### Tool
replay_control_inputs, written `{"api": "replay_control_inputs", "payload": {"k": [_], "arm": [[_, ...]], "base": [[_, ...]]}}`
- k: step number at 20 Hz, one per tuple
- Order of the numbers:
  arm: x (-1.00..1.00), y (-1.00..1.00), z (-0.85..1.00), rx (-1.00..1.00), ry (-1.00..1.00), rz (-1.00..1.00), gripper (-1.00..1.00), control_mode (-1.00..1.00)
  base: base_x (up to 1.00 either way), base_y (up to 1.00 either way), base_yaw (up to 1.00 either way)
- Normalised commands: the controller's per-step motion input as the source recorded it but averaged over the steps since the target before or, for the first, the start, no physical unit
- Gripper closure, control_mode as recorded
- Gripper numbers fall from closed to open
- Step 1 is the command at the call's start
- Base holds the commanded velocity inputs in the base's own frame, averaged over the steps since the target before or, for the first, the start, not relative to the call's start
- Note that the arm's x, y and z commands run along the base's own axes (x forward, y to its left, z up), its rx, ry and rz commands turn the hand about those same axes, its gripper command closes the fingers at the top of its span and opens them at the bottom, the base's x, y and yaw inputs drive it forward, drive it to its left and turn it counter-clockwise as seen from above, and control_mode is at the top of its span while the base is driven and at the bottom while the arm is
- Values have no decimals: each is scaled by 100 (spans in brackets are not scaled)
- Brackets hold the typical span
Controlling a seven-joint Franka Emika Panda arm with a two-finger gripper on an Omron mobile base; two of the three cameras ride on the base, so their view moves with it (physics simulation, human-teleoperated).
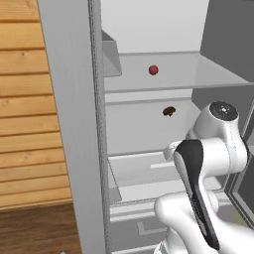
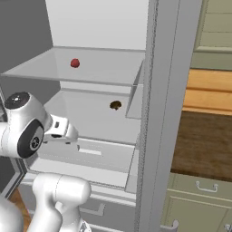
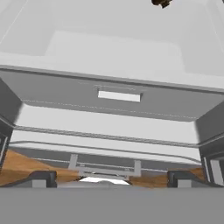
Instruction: Take the strawberry from the fridge and place it on top of the pancake, located on the dining counter.
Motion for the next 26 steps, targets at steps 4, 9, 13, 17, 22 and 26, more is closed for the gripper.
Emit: {"api": "replay_control_inputs", "payload": {"k": [4, 9, 13, 17, 22, 26], "arm": [[24, -2, 45, 4, -15, 11, -100, -100], [12, 7, 79, 8, -3, 0, -100, -100], [0, 3, 80, 6, -2, -4, -100, -100], [0, 0, 64, 5, -5, -5, -100, -100], [0, 1, 58, 1, -22, -5, -100, -100], [0, 5, 53, 0, -37, -3, -100, -100]], "base": [[0, 0, 0], [0, 0, 0], [0, 0, 0], [0, 0, 0], [0, 0, 0], [0, 0, 0]]}}
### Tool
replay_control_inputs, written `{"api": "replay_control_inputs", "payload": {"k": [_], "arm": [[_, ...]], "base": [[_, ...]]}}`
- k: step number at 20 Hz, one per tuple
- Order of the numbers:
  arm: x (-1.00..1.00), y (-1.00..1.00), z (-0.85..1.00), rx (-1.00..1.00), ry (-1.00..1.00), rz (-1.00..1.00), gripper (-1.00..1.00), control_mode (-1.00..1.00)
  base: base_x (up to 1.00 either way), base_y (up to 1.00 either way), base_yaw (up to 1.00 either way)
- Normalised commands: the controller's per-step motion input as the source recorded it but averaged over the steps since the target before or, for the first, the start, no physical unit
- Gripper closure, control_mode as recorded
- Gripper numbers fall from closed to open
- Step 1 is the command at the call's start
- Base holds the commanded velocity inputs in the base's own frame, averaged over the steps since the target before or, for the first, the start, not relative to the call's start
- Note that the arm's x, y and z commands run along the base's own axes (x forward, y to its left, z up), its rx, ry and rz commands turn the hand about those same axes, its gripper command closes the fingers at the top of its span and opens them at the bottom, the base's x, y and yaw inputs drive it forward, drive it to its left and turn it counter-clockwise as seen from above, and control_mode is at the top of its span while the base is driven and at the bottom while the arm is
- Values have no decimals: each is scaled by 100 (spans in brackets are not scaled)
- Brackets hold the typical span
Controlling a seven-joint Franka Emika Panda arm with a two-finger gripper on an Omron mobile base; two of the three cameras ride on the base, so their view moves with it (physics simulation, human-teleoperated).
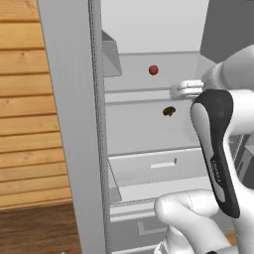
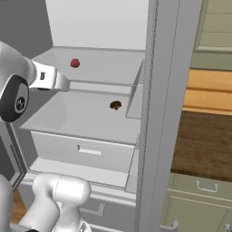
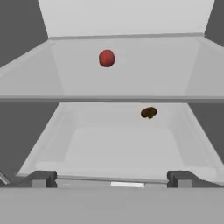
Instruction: Take the strawberry from the fridge and place it on top of the pancake, located on the dining counter.
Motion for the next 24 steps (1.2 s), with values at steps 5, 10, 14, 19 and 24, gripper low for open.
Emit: {"api": "replay_control_inputs", "payload": {"k": [5, 10, 14, 19, 24], "arm": [[2, 6, 47, 0, -22, -1, -100, -100], [34, 11, 10, 1, -3, -4, -100, -100], [89, 3, -2, -1, 0, 0, -100, -100], [99, 4, 0, 0, 5, 0, -100, -100], [85, 0, 0, 0, 9, 0, -100, -100]], "base": [[0, 0, 0], [0, 0, 0], [0, 0, 0], [0, 0, 0], [0, 0, 0]]}}
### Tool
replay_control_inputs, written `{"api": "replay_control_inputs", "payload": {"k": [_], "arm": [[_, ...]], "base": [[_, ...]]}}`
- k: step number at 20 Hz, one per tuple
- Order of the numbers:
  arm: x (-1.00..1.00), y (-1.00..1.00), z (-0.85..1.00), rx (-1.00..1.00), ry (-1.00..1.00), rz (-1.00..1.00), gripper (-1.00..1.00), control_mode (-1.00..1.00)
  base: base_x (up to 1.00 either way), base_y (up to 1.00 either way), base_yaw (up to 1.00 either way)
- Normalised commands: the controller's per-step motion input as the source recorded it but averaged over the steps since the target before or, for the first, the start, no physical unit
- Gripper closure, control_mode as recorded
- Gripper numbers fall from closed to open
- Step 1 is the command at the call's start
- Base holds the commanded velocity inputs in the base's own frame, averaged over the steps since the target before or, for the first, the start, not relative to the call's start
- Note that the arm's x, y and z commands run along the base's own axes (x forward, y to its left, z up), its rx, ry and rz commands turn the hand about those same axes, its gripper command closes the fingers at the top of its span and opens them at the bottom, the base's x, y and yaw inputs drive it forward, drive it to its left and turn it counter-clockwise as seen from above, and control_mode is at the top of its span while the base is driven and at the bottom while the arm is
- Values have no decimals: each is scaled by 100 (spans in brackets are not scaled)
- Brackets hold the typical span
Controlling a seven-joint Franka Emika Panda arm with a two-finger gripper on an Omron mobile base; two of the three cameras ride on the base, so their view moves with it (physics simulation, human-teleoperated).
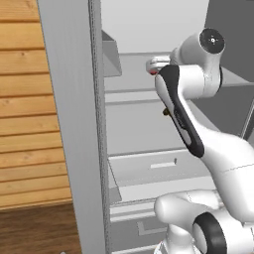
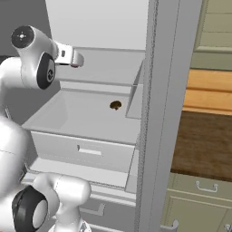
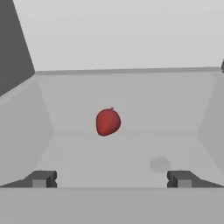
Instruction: Take the strawberry from the fridge and place it on top of the pancake, located on the dining counter.
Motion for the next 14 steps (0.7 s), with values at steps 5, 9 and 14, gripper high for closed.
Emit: {"api": "replay_control_inputs", "payload": {"k": [5, 9, 14], "arm": [[60, 9, -13, 0, 8, 0, -100, -100], [64, 12, -13, -2, 1, 0, -100, -100], [50, 4, -5, -1, 0, 0, -100, -100]], "base": [[0, 0, 0], [0, 0, 0], [0, 0, 0]]}}
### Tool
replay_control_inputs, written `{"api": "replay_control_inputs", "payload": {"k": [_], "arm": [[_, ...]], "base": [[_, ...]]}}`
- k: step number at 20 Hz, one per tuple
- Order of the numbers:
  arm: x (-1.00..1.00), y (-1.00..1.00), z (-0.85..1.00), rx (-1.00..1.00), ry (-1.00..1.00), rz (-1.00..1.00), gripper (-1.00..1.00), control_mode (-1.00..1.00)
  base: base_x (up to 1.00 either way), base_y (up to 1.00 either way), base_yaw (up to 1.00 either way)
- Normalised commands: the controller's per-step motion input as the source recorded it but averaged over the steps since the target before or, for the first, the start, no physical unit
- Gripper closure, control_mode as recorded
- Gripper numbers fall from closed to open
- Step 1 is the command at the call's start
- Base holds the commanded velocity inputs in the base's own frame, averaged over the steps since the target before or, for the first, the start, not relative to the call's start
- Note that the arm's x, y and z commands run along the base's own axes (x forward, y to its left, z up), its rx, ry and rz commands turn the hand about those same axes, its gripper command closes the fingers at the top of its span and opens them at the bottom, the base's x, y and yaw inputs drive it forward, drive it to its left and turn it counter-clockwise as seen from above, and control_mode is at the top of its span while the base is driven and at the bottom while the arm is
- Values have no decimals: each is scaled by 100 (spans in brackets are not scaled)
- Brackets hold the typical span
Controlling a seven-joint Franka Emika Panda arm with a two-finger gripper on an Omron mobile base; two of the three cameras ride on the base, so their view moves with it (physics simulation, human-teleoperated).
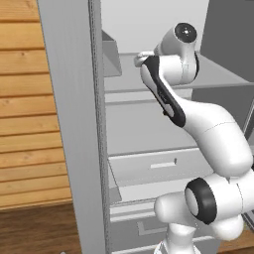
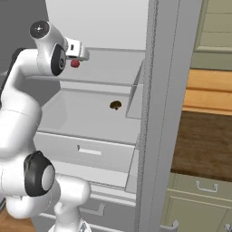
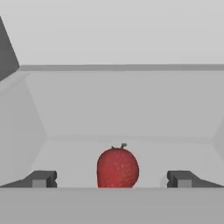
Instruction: Take the strawberry from the fridge and place it on top of the pancake, located on the dining counter.
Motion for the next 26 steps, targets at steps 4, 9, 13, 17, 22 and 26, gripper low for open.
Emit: {"api": "replay_control_inputs", "payload": {"k": [4, 9, 13, 17, 22, 26], "arm": [[38, 0, -13, -1, 0, 0, -100, -100], [5, 0, -9, 0, 0, 0, -100, -100], [0, 0, -14, 0, 0, 0, -100, -100], [11, 0, -14, 0, 0, 0, -100, -100], [13, 0, -10, 0, 8, 0, -100, -100], [15, -3, -25, 0, 16, 0, -100, -100]], "base": [[0, 0, 0], [0, 0, 0], [0, 0, 0], [0, 0, 0], [0, 0, 0], [0, 0, 0]]}}
